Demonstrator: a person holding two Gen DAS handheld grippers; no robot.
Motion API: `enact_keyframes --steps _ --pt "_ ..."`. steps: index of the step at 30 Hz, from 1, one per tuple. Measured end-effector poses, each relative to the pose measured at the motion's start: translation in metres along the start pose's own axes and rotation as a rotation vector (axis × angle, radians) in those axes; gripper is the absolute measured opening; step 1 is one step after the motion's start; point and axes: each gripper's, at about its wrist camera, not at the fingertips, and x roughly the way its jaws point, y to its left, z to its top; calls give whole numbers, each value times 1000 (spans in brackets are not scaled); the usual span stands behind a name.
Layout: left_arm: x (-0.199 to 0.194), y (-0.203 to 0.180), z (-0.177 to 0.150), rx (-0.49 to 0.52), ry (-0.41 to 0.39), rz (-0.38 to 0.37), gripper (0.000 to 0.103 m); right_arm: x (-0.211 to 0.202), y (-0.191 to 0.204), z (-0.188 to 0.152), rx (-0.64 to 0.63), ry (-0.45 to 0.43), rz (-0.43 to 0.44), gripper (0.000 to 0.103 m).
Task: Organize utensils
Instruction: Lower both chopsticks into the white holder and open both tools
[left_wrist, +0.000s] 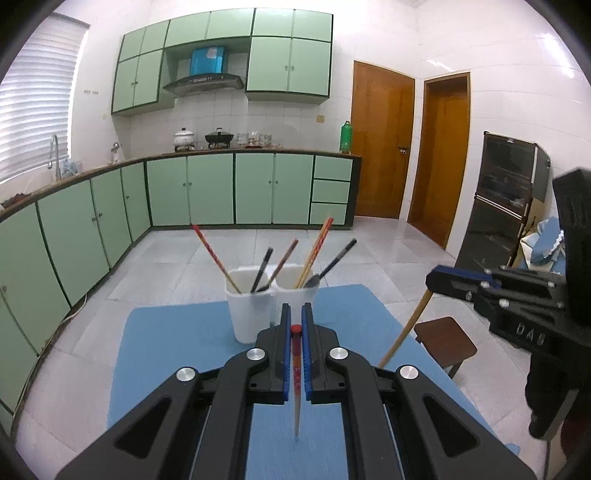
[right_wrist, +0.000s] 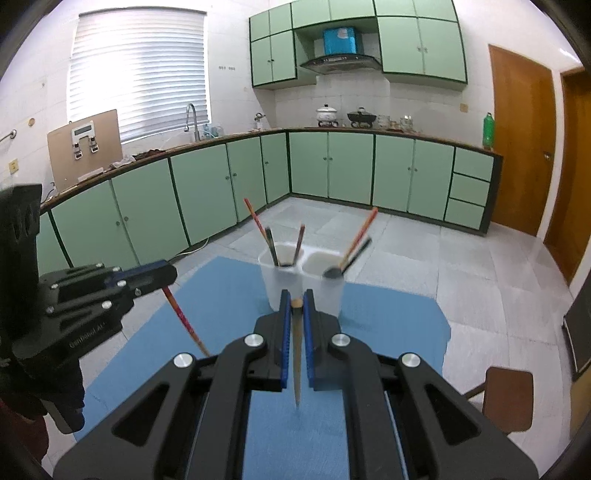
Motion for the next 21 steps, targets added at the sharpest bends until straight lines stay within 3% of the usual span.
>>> enact_keyframes --steps 7,12,21 --pt "-2 20 33 7 -58 19 5 -3 -14 50 -2 -42 19 6" --pt "-2 30 75 17 -138 52 5 -1 -28 94 13 -127 9 6" --pt "35 38 146 50 -232 107 5 36 -49 158 28 -215 -29 6"
